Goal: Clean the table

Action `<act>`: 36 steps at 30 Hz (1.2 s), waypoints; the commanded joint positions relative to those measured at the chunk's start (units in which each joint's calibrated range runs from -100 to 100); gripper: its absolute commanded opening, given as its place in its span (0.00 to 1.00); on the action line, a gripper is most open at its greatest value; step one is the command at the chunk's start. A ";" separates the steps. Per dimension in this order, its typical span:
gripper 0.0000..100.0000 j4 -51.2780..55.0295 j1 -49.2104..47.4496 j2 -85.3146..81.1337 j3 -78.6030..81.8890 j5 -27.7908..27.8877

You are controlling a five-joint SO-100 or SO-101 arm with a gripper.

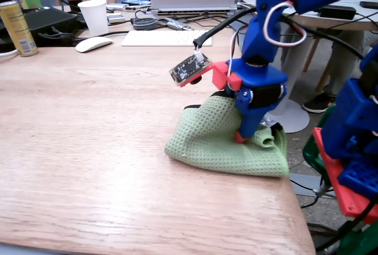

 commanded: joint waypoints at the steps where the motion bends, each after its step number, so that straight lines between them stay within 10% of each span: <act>1: 0.00 -0.48 8.17 0.60 -0.13 2.34; 20: 0.00 -0.40 63.16 35.68 -46.56 12.80; 36: 0.00 13.31 54.36 19.38 -62.89 12.01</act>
